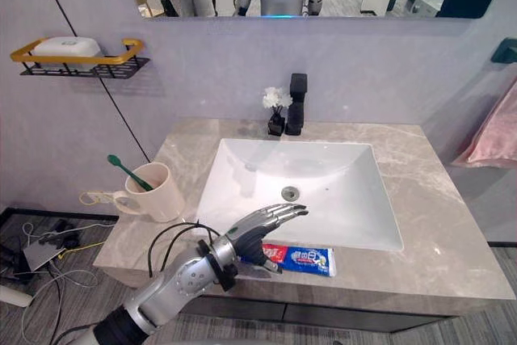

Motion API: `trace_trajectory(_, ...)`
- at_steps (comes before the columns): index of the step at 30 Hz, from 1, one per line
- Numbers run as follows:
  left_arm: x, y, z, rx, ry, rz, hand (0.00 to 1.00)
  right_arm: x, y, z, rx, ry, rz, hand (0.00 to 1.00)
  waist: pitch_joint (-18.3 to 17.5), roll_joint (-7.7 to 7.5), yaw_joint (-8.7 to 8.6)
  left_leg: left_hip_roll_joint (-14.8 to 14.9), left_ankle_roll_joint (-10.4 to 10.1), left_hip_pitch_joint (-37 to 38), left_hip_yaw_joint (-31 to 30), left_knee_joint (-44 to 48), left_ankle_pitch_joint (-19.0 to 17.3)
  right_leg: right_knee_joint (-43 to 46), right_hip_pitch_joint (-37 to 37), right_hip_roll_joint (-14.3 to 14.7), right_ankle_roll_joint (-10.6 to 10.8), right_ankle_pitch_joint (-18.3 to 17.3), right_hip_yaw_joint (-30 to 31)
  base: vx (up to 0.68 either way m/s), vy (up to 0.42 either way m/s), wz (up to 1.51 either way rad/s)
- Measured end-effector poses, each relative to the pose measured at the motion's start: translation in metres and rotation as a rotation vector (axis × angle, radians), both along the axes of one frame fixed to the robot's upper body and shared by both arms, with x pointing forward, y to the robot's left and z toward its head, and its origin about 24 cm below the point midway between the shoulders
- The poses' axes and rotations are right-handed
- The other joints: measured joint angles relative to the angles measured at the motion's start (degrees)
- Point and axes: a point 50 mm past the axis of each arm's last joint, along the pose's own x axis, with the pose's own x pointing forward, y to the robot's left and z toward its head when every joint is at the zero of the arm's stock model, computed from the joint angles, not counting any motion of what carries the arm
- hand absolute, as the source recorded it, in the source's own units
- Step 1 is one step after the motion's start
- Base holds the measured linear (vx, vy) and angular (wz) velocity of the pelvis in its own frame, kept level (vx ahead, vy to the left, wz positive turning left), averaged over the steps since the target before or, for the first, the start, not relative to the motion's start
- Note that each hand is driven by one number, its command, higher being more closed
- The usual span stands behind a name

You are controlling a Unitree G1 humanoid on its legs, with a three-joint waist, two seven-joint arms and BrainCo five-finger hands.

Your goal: Organize washtable

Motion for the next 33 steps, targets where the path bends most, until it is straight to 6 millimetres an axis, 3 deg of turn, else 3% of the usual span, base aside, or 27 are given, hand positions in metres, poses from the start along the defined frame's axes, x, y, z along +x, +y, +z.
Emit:
trace_trajectory(9,0.001,0.002,-0.006,0.028,0.011,0.010,0.00,0.002,0.000,0.001,-0.002,-0.008,-0.002,0.00,1.5,0.23,0.01,0.1,0.0,0.8,0.6,0.0,0.0,0.0,0.7,0.1,0.0,0.0,0.1,-0.04,-0.012,-0.01)
trace_trajectory(25,0.010,0.038,-0.014,0.063,0.033,0.173,0.00,0.002,0.000,0.000,0.003,-0.003,0.004,0.00,1.3,0.74,0.00,0.3,0.0,0.7,0.6,0.0,0.0,-0.1,0.7,0.3,0.0,0.0,0.2,-0.01,-0.003,0.00)
trace_trajectory(26,0.009,0.040,-0.015,0.063,0.036,0.181,1.00,0.001,0.000,0.000,0.004,-0.002,0.004,0.00,1.3,0.74,0.03,0.3,0.0,0.7,0.6,0.0,0.0,-0.1,0.7,0.3,0.0,0.0,0.2,0.00,0.000,0.00)
trace_trajectory(33,0.008,0.042,-0.016,0.069,0.045,0.180,1.00,0.001,-0.001,0.000,0.003,0.000,0.008,0.00,1.0,1.18,0.03,0.4,0.0,0.8,0.7,0.0,0.0,-0.1,0.7,0.4,-0.1,0.1,0.3,0.00,0.000,0.00)
